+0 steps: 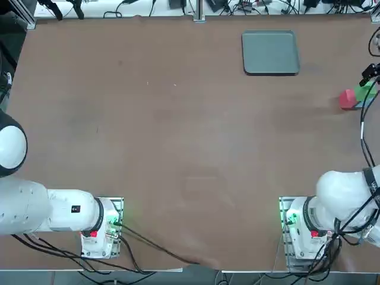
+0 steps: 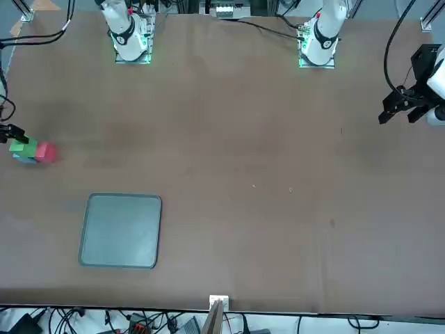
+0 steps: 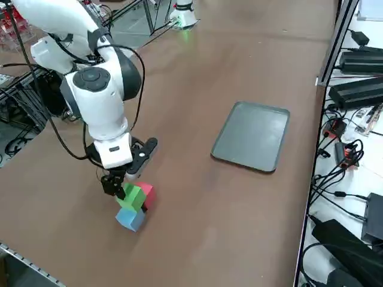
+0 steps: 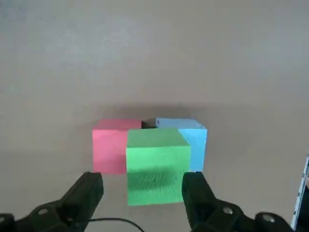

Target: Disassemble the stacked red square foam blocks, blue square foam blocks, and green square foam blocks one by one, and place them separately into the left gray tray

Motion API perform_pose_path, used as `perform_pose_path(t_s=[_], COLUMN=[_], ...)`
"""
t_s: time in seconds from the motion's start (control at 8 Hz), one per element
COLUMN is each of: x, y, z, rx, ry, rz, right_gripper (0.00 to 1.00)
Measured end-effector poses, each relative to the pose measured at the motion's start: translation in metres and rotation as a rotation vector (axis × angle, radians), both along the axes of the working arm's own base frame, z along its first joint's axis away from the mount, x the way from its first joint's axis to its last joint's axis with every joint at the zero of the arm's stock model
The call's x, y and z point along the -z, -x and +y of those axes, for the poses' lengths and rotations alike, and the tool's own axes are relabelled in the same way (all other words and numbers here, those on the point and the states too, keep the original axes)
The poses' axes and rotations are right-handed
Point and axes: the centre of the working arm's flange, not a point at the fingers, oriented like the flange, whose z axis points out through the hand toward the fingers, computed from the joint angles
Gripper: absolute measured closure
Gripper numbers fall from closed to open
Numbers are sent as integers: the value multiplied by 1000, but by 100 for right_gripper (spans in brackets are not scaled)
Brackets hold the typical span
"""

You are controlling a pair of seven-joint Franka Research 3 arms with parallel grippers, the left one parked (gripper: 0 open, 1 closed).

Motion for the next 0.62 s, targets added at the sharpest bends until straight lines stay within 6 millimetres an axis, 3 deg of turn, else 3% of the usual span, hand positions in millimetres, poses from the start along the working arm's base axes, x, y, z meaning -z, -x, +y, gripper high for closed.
perform_pose_path(t_s=[0.62], x=[11], y=[5], z=[-6], rx=[3], ry=[21], rz=[-48], right_gripper=[0])
